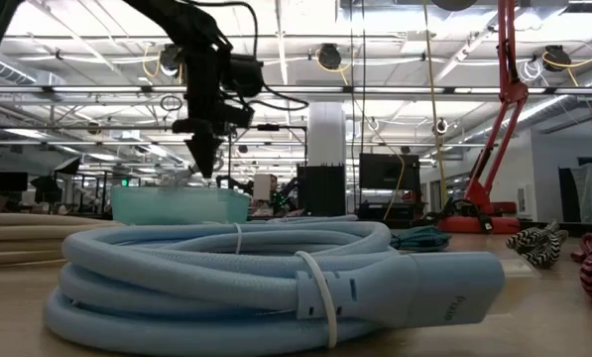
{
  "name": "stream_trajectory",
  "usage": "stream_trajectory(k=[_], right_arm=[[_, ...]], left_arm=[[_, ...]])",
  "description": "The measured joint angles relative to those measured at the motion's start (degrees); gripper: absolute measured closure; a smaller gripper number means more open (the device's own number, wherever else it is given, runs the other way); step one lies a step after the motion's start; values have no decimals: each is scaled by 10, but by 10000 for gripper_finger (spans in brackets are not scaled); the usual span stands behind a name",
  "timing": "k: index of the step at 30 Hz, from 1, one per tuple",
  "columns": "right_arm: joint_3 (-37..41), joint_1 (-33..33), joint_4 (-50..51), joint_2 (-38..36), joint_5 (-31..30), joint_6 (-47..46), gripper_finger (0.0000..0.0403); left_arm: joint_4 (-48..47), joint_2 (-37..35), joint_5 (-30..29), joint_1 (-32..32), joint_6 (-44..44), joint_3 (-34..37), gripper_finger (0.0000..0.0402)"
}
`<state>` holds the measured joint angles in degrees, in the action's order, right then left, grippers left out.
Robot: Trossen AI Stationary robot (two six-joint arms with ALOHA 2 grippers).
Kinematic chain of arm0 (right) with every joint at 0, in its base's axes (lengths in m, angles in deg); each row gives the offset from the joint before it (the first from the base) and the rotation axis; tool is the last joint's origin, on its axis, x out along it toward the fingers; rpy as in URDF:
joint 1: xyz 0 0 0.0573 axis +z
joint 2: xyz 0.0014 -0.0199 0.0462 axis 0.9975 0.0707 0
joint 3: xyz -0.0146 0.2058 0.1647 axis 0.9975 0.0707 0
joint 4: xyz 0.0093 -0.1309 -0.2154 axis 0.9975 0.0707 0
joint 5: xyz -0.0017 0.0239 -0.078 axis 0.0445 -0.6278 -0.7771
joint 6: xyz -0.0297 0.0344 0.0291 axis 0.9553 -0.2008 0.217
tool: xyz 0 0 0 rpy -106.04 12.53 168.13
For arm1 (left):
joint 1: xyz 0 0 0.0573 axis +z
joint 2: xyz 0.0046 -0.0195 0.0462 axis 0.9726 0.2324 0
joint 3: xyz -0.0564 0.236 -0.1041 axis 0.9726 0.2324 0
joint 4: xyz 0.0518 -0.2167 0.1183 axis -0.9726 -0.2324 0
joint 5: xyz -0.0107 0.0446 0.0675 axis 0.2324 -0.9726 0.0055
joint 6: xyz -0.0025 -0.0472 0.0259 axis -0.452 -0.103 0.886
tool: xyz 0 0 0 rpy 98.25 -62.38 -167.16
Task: Pick & Place USB Port
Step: Put the white USB cable into the blue bin
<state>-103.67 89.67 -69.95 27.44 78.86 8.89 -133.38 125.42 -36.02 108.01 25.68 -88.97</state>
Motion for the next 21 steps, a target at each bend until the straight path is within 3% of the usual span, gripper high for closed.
stream_trajectory(k=[7,21], right_arm=[[0,0,40,-35,-43,28,243],[0,0,81,-35,-50,35,247]], left_arm=[[4,27,-9,0,25,0,392],[8,34,-1,37,20,0,384]])
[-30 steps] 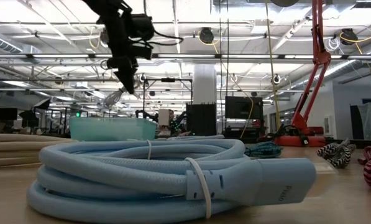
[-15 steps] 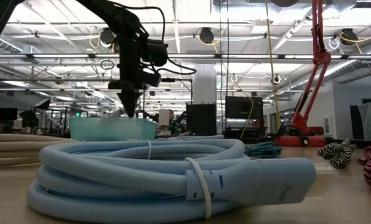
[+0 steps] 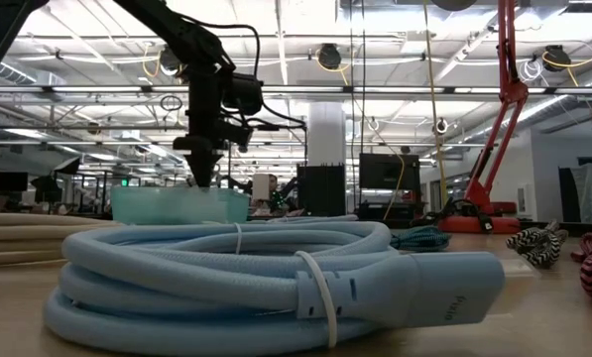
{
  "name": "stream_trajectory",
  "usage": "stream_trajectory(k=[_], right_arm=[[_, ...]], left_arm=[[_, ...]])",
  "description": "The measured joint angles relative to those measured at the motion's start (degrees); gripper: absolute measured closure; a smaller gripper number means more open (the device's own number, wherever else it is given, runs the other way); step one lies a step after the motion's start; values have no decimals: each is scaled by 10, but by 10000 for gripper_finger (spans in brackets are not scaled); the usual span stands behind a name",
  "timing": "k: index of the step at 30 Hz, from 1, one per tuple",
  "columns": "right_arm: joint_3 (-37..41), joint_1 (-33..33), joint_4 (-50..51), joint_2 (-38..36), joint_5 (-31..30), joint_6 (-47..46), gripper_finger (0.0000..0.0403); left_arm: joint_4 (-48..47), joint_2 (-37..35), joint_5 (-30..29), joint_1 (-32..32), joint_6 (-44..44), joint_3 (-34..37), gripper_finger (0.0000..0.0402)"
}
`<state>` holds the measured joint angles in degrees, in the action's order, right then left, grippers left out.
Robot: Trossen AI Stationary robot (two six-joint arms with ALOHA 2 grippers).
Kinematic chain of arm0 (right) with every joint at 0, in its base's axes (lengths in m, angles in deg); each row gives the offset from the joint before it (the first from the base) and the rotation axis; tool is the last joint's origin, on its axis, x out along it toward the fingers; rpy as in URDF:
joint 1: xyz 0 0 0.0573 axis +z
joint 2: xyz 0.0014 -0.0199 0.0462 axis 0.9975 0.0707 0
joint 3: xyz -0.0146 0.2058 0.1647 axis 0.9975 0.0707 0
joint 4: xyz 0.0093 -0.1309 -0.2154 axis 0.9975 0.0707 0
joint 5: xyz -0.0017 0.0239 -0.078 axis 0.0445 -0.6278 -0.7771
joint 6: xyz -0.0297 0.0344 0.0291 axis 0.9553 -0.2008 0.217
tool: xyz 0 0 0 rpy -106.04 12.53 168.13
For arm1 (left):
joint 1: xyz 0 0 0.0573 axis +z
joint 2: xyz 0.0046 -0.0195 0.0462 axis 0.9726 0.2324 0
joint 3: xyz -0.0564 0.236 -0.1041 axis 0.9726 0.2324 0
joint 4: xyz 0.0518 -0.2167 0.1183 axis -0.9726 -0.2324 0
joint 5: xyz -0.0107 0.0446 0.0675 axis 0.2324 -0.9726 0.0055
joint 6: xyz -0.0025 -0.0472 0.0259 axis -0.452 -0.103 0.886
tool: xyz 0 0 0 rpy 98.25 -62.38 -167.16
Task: Pick & Place USB Port
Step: Put the white USB cable into the blue bin
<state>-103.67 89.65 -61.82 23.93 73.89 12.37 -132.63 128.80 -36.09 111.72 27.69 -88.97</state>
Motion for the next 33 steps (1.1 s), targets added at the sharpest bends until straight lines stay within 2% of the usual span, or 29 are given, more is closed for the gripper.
stream_trajectory(k=[8,13,20,25,29,33], right_arm=[[0,0,0,0,-23,2,250],[0,0,0,0,-28,2,252],[0,0,0,0,-28,1,252],[0,0,0,0,-28,0,252],[0,0,0,0,-28,0,252],[0,0,0,0,-28,0,252]], left_arm=[[3,0,10,3,-35,0,297],[2,0,2,-4,-40,0,267],[16,0,11,-21,-64,0,275],[28,0,-41,-28,-107,0,280],[40,0,-39,-13,-150,0,283],[42,17,-11,7,-215,0,322]])
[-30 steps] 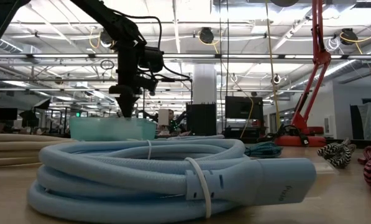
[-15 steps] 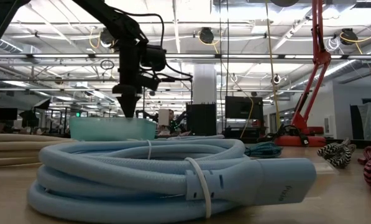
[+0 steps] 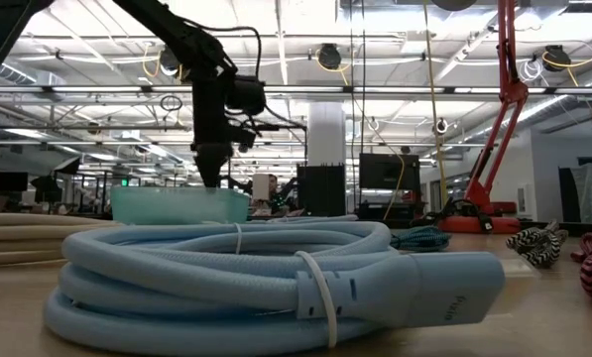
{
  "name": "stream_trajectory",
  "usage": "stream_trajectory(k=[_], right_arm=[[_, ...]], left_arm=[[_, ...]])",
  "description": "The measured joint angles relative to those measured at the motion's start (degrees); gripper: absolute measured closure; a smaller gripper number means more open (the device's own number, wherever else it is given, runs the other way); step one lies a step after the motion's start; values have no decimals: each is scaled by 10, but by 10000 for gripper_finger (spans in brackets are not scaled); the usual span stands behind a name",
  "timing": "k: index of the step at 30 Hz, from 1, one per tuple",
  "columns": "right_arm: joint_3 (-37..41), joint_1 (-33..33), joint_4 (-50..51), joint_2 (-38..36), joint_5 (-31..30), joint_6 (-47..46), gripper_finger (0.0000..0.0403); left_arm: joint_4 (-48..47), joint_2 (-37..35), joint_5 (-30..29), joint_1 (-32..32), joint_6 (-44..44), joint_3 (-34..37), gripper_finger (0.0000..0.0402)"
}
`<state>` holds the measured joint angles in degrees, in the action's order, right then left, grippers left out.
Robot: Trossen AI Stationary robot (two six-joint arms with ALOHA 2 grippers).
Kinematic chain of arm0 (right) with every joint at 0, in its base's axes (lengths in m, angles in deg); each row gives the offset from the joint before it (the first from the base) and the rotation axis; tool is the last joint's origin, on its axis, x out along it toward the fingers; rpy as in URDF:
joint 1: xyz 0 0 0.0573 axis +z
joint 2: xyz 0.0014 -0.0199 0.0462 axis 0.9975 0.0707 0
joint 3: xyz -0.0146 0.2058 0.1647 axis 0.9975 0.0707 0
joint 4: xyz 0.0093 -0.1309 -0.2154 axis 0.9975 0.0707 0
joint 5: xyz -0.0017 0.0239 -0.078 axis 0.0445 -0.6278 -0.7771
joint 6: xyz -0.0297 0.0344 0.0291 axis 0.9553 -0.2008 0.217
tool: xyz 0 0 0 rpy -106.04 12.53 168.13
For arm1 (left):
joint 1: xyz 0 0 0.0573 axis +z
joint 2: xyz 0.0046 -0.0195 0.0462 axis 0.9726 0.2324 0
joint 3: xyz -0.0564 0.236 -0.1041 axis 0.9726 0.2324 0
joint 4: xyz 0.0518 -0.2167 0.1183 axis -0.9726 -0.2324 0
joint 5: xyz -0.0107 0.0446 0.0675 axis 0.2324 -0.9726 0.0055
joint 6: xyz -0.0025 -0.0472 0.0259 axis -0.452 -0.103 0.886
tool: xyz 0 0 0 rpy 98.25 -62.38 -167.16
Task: Pick & Place USB Port
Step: Put the white USB cable into the blue bin
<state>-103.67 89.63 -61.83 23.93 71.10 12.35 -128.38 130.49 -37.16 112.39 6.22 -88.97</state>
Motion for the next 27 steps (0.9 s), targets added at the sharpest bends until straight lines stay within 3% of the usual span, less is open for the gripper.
stream_trajectory(k=[3,5,11,27], right_arm=[[0,0,0,0,0,0,252],[0,1,0,0,0,0,252],[0,2,0,0,0,-4,252],[0,2,0,0,2,-10,252]], left_arm=[[-11,21,71,17,-50,0,382],[-14,33,82,23,-73,0,392],[12,41,9,3,-73,0,398],[50,36,-56,-7,-80,-2,401]])
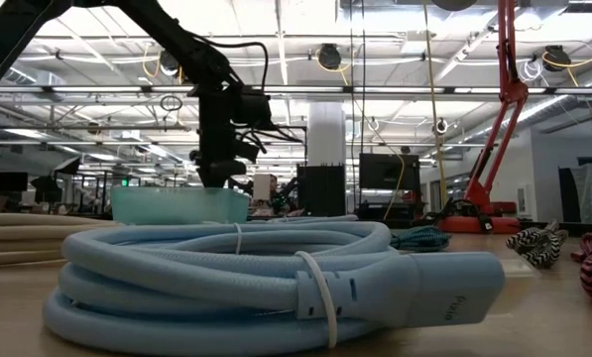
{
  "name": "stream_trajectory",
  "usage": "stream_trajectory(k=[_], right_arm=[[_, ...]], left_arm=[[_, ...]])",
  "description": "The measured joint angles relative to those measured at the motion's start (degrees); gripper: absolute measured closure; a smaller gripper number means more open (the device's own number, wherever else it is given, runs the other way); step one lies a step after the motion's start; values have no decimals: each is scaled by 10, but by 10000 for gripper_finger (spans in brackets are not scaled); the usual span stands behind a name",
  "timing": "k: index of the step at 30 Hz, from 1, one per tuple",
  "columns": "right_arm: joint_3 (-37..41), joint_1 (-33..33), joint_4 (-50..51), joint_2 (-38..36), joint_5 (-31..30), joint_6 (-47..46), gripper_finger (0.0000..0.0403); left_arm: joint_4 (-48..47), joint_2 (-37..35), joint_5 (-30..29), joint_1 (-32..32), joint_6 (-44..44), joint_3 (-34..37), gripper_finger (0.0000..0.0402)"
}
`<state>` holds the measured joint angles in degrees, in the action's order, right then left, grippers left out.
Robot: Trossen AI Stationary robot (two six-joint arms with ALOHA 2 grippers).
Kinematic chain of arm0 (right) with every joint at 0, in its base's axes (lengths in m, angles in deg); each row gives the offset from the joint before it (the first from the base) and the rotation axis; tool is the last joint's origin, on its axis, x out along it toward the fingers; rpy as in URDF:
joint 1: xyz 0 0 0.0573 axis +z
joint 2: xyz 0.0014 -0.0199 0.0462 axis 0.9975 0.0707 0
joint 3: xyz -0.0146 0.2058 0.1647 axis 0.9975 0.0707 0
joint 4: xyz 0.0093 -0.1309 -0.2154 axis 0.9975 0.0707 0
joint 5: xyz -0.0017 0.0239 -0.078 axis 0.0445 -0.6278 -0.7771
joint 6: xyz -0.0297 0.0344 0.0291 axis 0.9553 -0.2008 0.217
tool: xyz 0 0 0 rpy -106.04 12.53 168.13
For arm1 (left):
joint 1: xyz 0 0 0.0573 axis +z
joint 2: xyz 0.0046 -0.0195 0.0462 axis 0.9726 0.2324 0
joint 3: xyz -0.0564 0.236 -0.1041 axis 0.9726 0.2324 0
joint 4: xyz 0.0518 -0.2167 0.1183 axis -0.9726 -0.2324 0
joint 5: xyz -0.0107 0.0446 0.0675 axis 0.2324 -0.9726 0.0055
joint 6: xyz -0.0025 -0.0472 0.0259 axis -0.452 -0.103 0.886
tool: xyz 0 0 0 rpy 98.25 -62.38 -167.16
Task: Pick & Place USB Port
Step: Put the white USB cable into the blue bin
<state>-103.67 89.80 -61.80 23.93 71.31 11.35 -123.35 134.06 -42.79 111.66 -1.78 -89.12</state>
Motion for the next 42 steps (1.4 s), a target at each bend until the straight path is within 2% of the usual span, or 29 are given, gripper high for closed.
stream_trajectory(k=[3,8,28,36,42], right_arm=[[0,0,0,0,0,1,252],[0,0,0,0,0,1,252],[0,16,2,0,-2,-1,252],[0,19,9,0,-3,-5,252],[0,19,12,0,-3,-5,252]], left_arm=[[1,0,0,7,-12,0,401],[9,8,32,23,-28,0,401],[0,42,106,19,-40,4,401],[-4,45,106,-8,-36,4,401],[-10,39,63,-13,-35,4,401]])
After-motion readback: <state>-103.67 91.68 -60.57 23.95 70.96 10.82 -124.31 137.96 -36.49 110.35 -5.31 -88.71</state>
